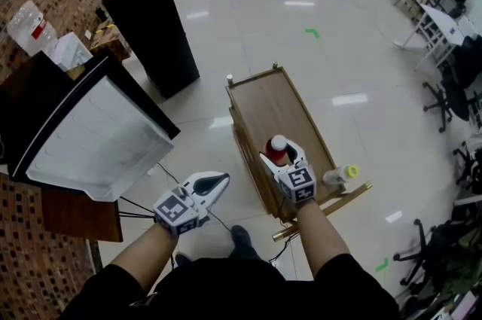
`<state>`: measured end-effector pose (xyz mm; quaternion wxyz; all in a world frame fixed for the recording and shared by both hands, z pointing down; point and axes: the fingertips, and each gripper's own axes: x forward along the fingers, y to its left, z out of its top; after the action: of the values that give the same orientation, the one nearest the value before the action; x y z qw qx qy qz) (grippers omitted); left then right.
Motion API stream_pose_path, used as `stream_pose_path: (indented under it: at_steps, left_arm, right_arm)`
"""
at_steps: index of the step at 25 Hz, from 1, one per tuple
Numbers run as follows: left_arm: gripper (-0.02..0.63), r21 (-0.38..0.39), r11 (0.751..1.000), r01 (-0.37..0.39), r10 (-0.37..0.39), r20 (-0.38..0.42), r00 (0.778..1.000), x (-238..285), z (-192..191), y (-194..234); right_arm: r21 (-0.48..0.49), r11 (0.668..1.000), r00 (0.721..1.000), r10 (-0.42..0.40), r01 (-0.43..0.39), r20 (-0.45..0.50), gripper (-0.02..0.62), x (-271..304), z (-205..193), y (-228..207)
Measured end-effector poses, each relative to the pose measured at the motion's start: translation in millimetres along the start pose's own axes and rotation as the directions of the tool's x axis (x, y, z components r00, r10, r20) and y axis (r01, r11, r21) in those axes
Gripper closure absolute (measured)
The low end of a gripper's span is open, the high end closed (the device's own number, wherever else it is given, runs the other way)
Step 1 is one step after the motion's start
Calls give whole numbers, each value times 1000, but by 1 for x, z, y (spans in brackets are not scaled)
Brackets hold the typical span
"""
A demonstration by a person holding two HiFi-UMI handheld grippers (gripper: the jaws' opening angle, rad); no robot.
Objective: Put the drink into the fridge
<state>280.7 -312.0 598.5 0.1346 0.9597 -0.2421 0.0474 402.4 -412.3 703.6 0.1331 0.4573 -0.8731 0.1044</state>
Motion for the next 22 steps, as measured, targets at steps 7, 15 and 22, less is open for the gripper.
stream_pose_path:
  at_steps: [7, 15, 22]
  left_arm:
    - [612, 29, 999, -36, 35, 38, 999, -66, 34, -11]
    - [612, 40, 992, -116, 112, 96, 989, -164, 68, -13]
    - [612, 31, 974, -226, 218, 159, 963, -262, 88, -9]
  right_arm:
    - [-33, 998, 998, 49, -48, 36, 253, -24, 63, 65]
    - [-107, 984, 987, 151, -144, 63, 253, -40, 135, 165]
    - [-164, 943, 950, 304, -290, 69, 253, -31, 190, 273]
